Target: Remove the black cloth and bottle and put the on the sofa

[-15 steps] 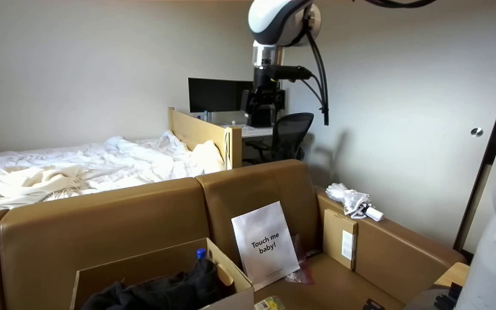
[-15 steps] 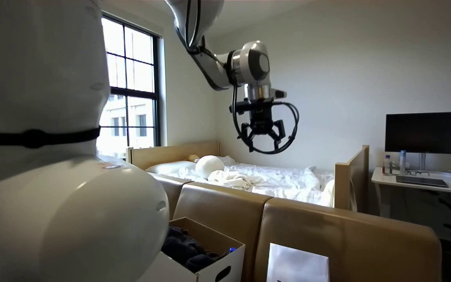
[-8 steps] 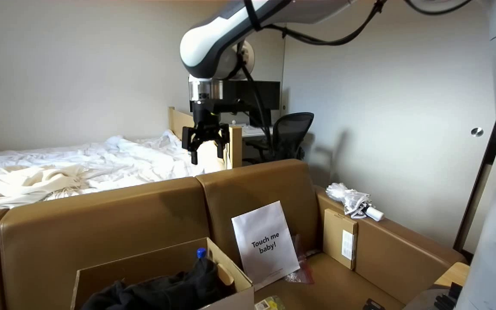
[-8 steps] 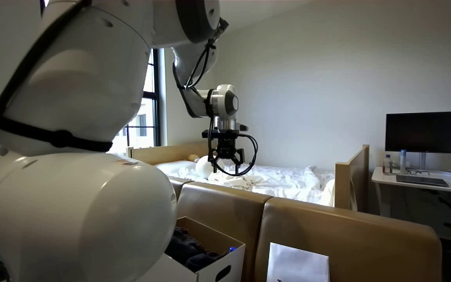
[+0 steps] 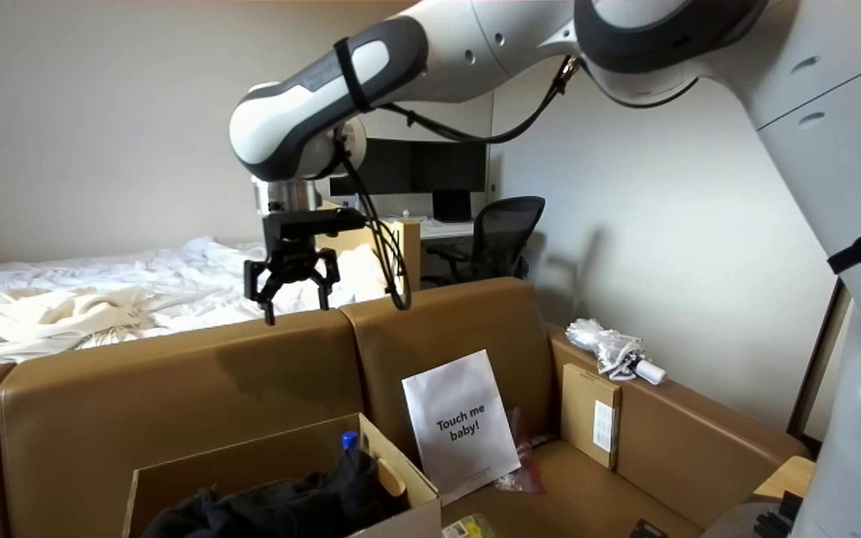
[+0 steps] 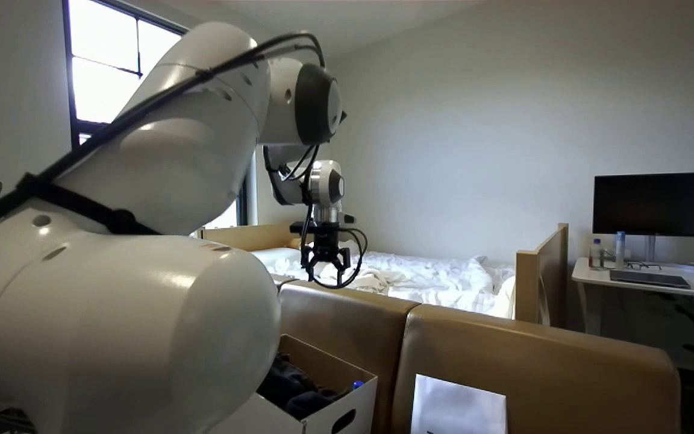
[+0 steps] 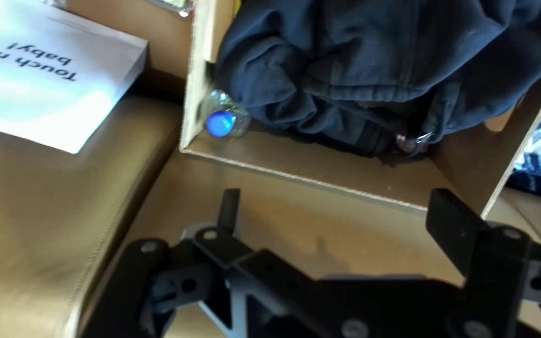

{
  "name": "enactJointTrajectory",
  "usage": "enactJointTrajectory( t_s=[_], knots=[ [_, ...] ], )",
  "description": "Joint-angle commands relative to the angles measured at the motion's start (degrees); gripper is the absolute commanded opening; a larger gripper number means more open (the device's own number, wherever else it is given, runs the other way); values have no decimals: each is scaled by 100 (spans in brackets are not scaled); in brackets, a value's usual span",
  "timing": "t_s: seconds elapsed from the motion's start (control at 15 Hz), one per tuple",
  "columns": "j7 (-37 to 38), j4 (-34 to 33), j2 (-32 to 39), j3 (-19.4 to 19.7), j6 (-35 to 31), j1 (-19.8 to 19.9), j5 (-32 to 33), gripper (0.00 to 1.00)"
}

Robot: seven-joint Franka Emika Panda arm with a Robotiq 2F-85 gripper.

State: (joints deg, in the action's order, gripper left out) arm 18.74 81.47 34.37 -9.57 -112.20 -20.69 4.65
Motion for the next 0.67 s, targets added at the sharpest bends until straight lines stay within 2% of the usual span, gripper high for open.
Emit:
enactJointTrajectory(
  t_s=[0.0, 0.13, 0.47, 0.6],
  knots=[
    [-99, -1398, 1265, -211, 564, -251, -542, 100],
    [-79, -1996, 1875, -210, 816, -433, -663, 100],
    [-528, -3599, 3265, -626, 2082, -539, -736, 100],
    [-475, -4212, 3731, -668, 2319, -638, -640, 100]
  ],
)
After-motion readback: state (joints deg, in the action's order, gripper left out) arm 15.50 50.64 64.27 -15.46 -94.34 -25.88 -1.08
